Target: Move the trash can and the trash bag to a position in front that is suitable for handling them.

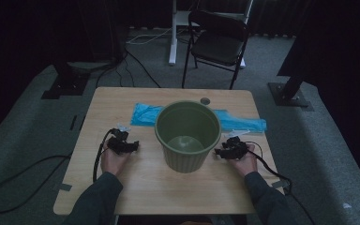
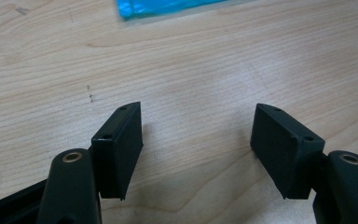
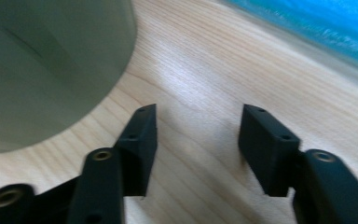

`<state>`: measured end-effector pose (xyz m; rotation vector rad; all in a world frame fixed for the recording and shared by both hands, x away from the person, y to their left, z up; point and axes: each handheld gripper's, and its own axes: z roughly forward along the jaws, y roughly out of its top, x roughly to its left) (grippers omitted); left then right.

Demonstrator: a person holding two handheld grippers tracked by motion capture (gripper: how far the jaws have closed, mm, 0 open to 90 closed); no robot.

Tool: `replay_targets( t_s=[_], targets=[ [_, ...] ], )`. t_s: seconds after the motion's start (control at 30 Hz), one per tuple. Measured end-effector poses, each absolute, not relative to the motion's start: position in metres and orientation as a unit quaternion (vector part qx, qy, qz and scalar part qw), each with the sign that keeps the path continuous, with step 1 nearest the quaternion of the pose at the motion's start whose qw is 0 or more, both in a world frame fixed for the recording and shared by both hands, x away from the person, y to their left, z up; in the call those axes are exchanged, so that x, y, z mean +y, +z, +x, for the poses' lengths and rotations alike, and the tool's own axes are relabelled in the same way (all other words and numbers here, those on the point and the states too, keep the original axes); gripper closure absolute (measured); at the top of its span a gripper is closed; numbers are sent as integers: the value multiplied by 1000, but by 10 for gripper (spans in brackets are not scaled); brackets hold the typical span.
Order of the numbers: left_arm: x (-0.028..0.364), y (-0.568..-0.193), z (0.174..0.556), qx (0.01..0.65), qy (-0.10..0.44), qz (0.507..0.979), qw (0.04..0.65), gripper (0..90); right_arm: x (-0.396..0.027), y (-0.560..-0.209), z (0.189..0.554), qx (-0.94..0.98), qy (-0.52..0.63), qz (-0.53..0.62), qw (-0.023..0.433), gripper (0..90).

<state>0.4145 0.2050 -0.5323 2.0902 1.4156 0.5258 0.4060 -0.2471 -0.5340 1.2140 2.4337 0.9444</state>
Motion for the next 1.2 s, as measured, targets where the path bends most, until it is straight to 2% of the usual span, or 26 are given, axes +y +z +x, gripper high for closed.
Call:
replay_targets(
  t_s=[0.03,0.07,0.1,0.13,0.17,0.23,0.33,0.4,0.57,0.8,1.0,1.13,1.2],
  targets=[
    [205,-532,415,527,196,779,278,364,-247,-534,406,838,325,418,131,506],
    [204,-531,414,525,192,782,277,396,-246,-532,404,839,311,423,145,583],
    [204,-531,414,525,192,782,277,433,-246,-532,404,839,311,423,145,583],
    [203,-529,413,521,180,785,284,433,-245,-531,404,839,312,423,141,584],
    [203,-529,413,521,180,785,284,487,-245,-531,404,839,312,423,141,584],
    [198,-525,410,502,176,790,305,502,-245,-522,405,833,332,425,123,577],
    [193,-519,408,490,172,790,326,502,-243,-514,404,826,349,425,123,571],
    [184,-506,403,478,162,783,363,501,-242,-507,404,826,358,417,128,572],
    [168,-494,398,455,161,786,388,501,-235,-494,407,820,385,402,132,587],
    [162,-491,396,439,166,796,383,495,-220,-491,407,832,400,367,112,668],
    [171,-487,384,437,200,798,364,498,-192,-488,401,851,395,328,110,662],
    [179,-487,382,443,205,795,361,487,-181,-487,401,858,393,313,108,650],
    [183,-488,382,451,201,789,366,487,-178,-485,403,867,375,303,128,616]
  ],
)
